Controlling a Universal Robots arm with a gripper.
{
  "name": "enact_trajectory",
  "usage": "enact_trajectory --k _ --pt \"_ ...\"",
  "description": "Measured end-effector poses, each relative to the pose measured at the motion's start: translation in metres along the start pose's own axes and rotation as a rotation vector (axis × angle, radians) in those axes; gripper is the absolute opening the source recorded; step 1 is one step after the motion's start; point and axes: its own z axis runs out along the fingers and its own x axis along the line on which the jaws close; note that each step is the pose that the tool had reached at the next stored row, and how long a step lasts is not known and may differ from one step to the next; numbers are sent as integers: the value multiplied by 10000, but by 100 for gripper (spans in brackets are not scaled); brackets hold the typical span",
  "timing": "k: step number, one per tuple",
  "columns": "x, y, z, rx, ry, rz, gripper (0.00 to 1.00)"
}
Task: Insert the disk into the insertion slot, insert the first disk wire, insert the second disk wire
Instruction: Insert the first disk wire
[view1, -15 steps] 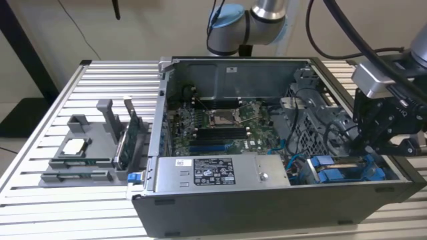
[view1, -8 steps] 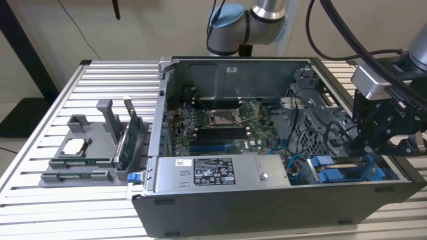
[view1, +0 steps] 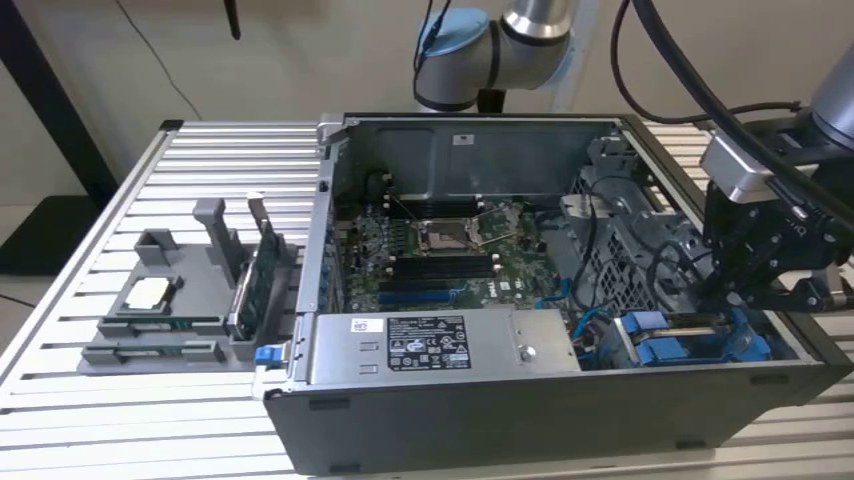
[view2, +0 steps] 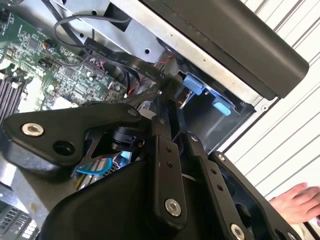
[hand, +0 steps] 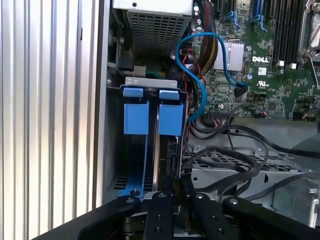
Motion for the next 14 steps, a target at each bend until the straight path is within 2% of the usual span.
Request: enact_trajectory --k 14 --pt "4 -4 49 2 2 30 19"
